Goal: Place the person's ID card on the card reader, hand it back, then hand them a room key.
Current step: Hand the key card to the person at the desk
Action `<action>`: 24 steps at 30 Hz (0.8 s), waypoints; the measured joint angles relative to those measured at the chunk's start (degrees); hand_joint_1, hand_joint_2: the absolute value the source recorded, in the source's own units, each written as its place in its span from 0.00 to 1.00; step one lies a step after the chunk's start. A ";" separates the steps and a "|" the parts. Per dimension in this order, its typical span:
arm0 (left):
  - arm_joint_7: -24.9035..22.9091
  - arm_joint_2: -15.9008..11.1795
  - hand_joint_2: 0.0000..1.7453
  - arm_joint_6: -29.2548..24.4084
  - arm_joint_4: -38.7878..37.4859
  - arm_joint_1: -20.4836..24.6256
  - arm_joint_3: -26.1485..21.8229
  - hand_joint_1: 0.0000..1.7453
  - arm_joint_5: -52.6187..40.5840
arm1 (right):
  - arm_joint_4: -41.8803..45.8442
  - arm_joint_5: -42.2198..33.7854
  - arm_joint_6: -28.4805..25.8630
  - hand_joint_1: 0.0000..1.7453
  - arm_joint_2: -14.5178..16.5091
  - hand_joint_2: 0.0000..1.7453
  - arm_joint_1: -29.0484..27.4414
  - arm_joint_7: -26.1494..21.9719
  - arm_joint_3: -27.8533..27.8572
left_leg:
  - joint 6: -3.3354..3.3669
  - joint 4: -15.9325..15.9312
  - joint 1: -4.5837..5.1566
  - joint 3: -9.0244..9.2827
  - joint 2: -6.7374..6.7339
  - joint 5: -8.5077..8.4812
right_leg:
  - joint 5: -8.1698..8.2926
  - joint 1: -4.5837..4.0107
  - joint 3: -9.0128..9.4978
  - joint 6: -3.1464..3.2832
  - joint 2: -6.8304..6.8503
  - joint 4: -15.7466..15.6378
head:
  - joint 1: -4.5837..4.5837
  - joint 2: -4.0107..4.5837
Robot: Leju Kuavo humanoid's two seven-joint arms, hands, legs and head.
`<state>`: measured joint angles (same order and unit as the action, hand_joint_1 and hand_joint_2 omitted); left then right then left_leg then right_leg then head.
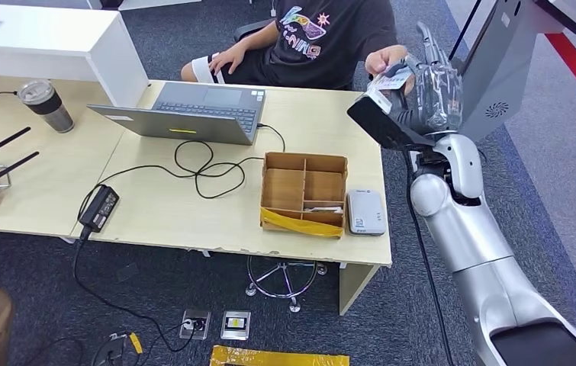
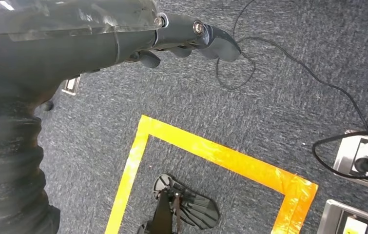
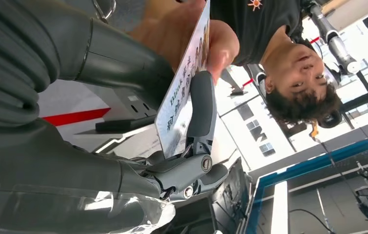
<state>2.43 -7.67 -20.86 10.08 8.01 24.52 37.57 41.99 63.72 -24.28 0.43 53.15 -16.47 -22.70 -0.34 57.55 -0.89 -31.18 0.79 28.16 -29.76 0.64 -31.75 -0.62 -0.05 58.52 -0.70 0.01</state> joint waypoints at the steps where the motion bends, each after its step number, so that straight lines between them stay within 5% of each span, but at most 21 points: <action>1: -0.01 0.00 1.00 0.05 0.00 0.08 0.04 0.00 -0.05 | -0.76 0.55 -0.15 1.00 0.21 1.00 0.48 0.10 -0.33 | 0.00 0.00 0.00 0.00 0.00 0.00 | 0.00 0.00 0.00 0.00 0.00 0.00 | 0.01 0.00; 14: -0.03 -0.04 1.00 0.17 0.00 0.68 0.07 0.00 -0.32 | -7.53 3.67 0.12 1.00 1.51 1.00 3.36 1.09 -2.84 | 0.00 0.00 -0.01 -0.01 0.02 0.00 | 0.00 -0.01 -0.01 0.00 0.01 0.00 | 0.01 0.02; 18: -0.03 -0.10 1.00 0.02 0.00 0.71 0.07 0.00 0.06 | -9.35 4.42 -0.01 0.00 1.68 1.00 3.45 1.92 -3.44 | 0.00 0.00 -0.01 -0.01 0.02 0.00 | 0.00 -0.01 -0.02 0.00 0.01 0.00 | 0.01 0.01; 24: -0.03 -0.30 1.00 0.00 0.00 0.69 0.07 0.00 0.57 | -11.49 4.25 -0.80 0.00 1.59 1.00 3.49 3.46 -4.01 | 0.00 0.00 -0.01 0.00 0.02 -0.01 | 0.00 -0.01 -0.02 0.00 0.00 0.00 | 0.00 0.01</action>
<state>2.40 -7.97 -20.86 10.08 8.70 24.59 38.14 30.50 67.97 -25.08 2.03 56.64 -13.02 -26.71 -0.34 57.55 -0.89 -31.18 0.81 28.16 -29.76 0.63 -31.77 -0.61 -0.05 58.52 -0.70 0.02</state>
